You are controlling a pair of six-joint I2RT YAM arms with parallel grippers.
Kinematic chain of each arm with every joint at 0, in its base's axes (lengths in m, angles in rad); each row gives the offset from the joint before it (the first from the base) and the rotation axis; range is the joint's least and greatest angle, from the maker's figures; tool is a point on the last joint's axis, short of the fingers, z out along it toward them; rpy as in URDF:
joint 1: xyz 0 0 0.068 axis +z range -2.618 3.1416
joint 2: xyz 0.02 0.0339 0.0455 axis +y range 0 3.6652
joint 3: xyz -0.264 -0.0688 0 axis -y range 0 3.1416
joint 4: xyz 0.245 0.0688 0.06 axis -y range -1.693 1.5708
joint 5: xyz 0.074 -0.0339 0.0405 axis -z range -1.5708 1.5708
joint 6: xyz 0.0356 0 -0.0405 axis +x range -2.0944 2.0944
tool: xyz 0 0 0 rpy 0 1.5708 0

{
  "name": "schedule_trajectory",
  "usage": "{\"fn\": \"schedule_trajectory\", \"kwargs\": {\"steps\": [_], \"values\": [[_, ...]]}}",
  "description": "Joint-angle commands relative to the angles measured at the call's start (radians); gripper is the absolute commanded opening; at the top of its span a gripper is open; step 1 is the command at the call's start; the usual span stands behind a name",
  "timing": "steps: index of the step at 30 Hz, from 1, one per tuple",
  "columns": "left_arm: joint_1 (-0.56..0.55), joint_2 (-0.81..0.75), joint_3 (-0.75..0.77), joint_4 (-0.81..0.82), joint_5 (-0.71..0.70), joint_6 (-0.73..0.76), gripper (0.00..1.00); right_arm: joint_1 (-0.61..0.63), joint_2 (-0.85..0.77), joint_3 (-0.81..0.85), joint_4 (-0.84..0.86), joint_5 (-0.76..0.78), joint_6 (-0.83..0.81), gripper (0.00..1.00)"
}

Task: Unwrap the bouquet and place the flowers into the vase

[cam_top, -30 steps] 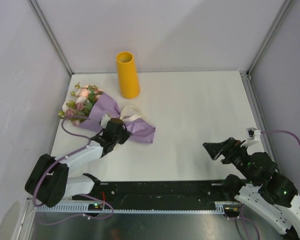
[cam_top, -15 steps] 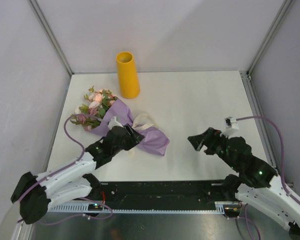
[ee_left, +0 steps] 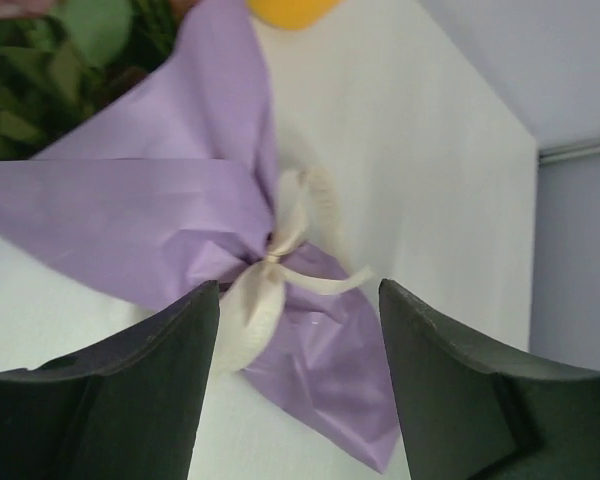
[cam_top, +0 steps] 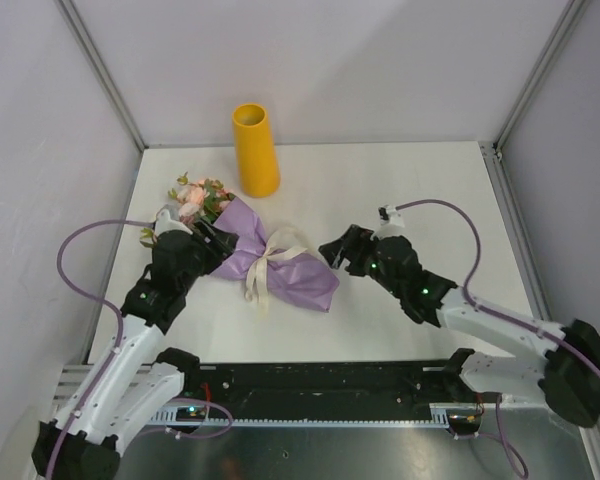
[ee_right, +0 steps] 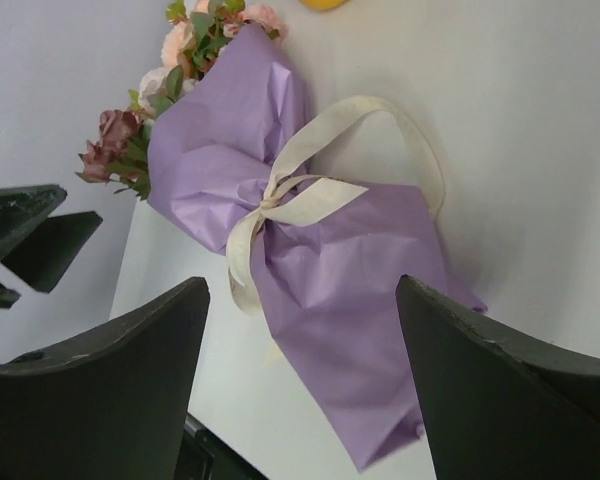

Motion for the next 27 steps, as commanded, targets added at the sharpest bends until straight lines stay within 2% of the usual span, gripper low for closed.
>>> {"fn": "schedule_trajectory", "kwargs": {"steps": [1, 8, 14, 22, 27], "values": [[0.09, 0.036, 0.042, -0.118, 0.097, 0.075, 0.7, -0.007, 0.156, 0.034, 0.261, 0.02, 0.075, 0.81], [0.127, 0.177, 0.056, -0.159, 0.047, 0.129, 0.71, -0.007, 0.448, 0.12, 0.403, -0.028, 0.133, 0.81], [0.136, 0.202, 0.053, -0.164, -0.009, 0.144, 0.72, -0.012, 0.625, 0.201, 0.47, -0.054, 0.162, 0.8], [0.154, 0.241, 0.048, -0.164, 0.032, 0.14, 0.73, -0.02, 0.77, 0.28, 0.481, -0.081, 0.224, 0.8], [0.159, 0.232, 0.036, -0.164, 0.019, 0.135, 0.73, -0.02, 0.799, 0.297, 0.49, -0.095, 0.246, 0.71]]}}
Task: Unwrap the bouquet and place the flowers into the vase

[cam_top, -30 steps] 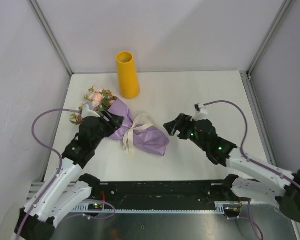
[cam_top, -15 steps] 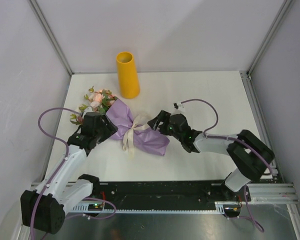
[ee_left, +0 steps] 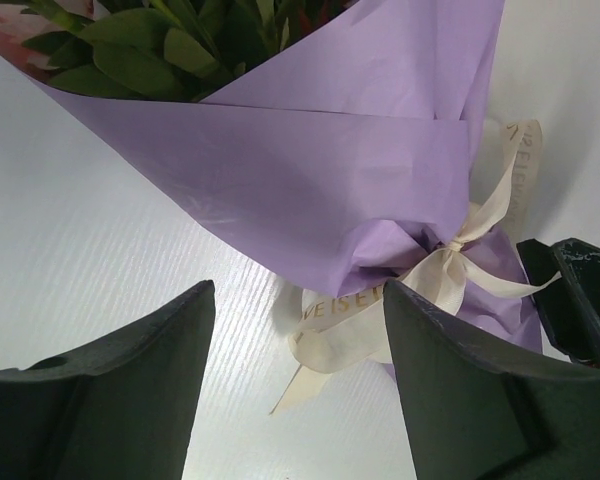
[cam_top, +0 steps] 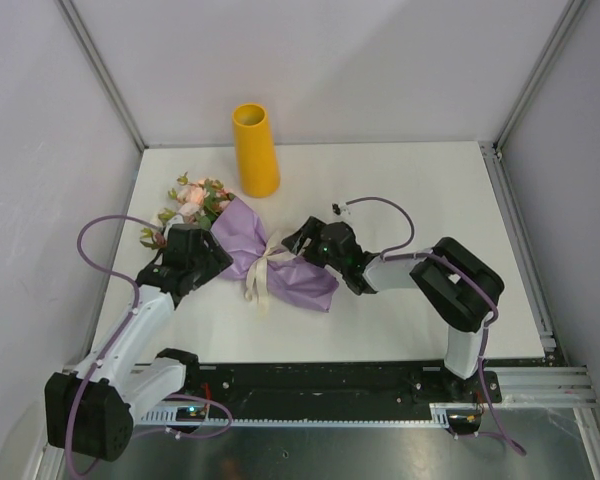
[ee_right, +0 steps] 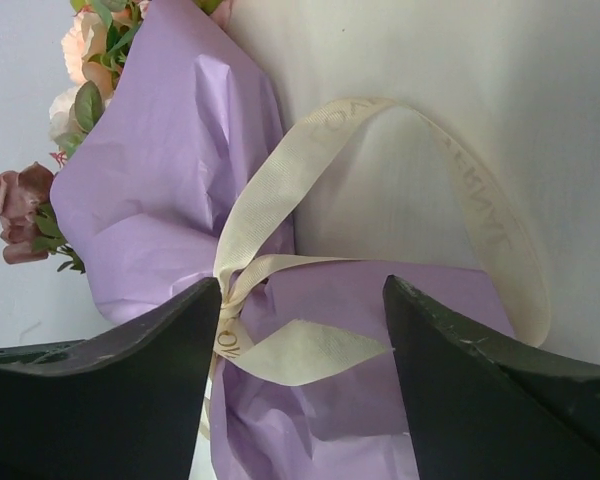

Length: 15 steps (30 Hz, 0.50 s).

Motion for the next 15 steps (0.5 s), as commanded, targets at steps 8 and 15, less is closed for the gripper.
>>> {"fn": "schedule_trajectory", "kwargs": {"steps": [8, 15], "values": [[0.017, 0.008, 0.019, 0.007, -0.006, 0.002, 0.73, -0.011, -0.028, 0.047, 0.062, -0.014, -0.01, 0.14], [0.053, 0.034, 0.009, 0.007, 0.092, -0.044, 0.79, -0.006, -0.072, 0.053, 0.061, -0.038, -0.036, 0.0]]}}
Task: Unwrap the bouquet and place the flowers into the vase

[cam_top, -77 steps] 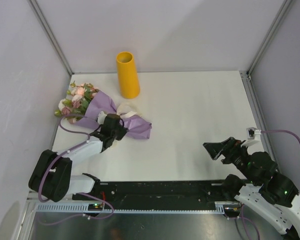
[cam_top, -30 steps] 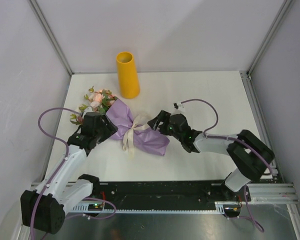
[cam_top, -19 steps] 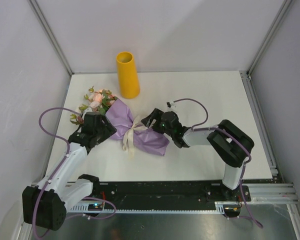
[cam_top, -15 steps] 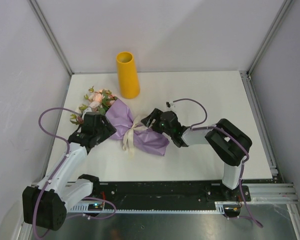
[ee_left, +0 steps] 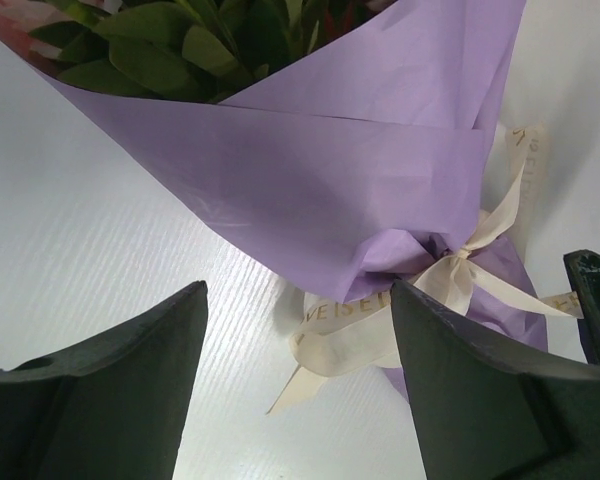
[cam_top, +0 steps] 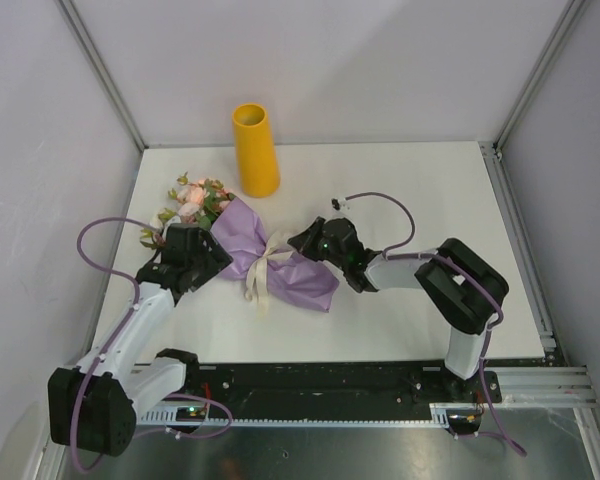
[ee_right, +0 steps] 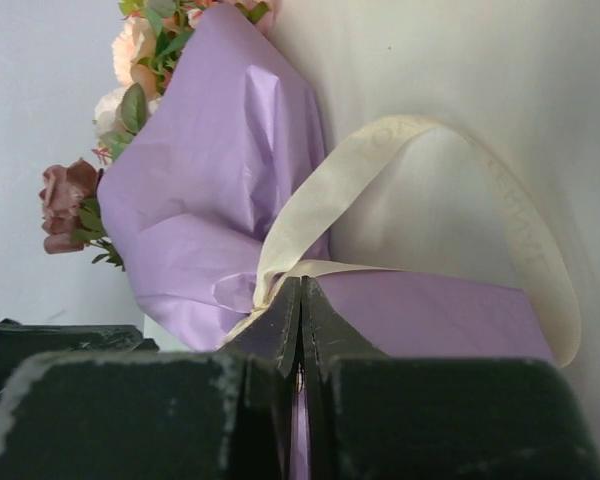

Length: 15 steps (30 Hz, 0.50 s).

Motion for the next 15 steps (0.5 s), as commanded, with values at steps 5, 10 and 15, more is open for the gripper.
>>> {"fn": "schedule_trajectory", "kwargs": {"steps": [5, 10, 15], "values": [[0.033, 0.0, 0.023, 0.011, 0.145, -0.067, 0.83, 0.027, -0.063, 0.038, 0.054, -0.012, -0.03, 0.0], [0.033, -0.012, 0.025, 0.045, 0.138, -0.092, 0.82, 0.054, -0.063, 0.065, 0.04, -0.016, -0.038, 0.0], [0.033, 0.015, -0.011, 0.071, 0.136, -0.121, 0.77, 0.072, -0.065, 0.1, -0.001, -0.009, -0.043, 0.0]]}}
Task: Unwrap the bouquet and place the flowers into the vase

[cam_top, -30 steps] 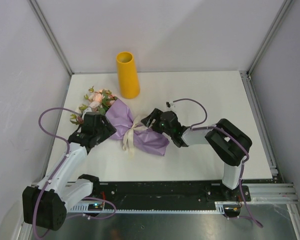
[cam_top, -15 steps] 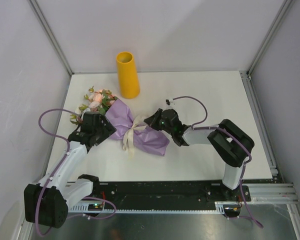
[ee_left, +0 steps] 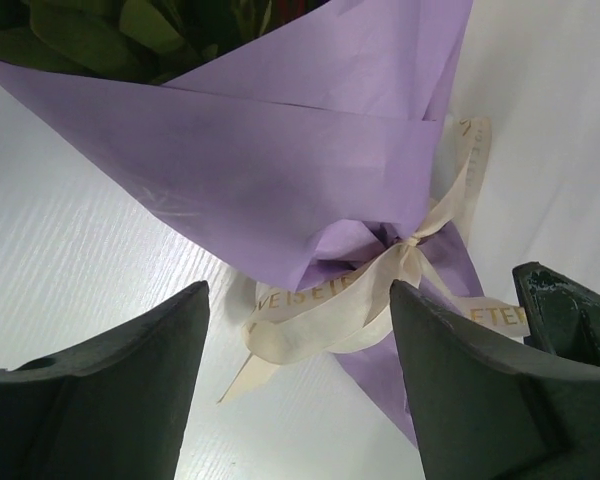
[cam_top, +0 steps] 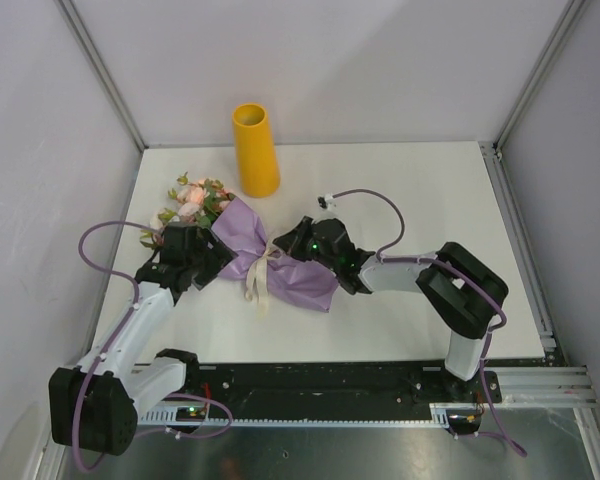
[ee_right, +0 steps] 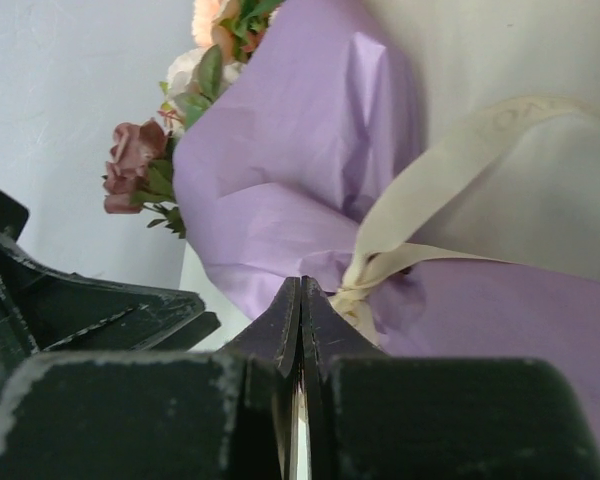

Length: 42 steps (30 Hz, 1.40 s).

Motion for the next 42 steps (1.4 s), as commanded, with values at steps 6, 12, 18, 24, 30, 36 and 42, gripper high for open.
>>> {"fn": "schedule_trajectory", "kwargs": {"steps": [6, 12, 18, 24, 30, 36, 42], "values": [[0.007, 0.042, -0.058, 0.099, 0.028, -0.073, 0.66, 0.025, -0.057, 0.071, -0.033, 0.016, -0.034, 0.0], [0.008, 0.085, -0.079, 0.133, 0.046, -0.094, 0.55, 0.031, -0.068, 0.072, -0.051, 0.025, -0.041, 0.0], [0.008, 0.124, -0.079, 0.146, 0.031, -0.096, 0.34, 0.039, -0.069, 0.072, -0.061, 0.029, -0.051, 0.0], [0.008, 0.152, -0.076, 0.146, 0.021, -0.094, 0.04, 0.038, -0.081, 0.071, -0.075, 0.031, -0.057, 0.0], [0.007, 0.143, -0.074, 0.144, 0.011, -0.098, 0.0, 0.016, -0.134, 0.071, -0.127, 0.048, -0.076, 0.0], [0.008, 0.108, -0.106, 0.143, -0.04, -0.112, 0.0, -0.018, -0.199, 0.071, -0.189, 0.076, -0.091, 0.0], [0.008, 0.093, -0.131, 0.137, -0.075, -0.114, 0.0, -0.056, -0.262, 0.071, -0.262, 0.099, -0.107, 0.0]]}}
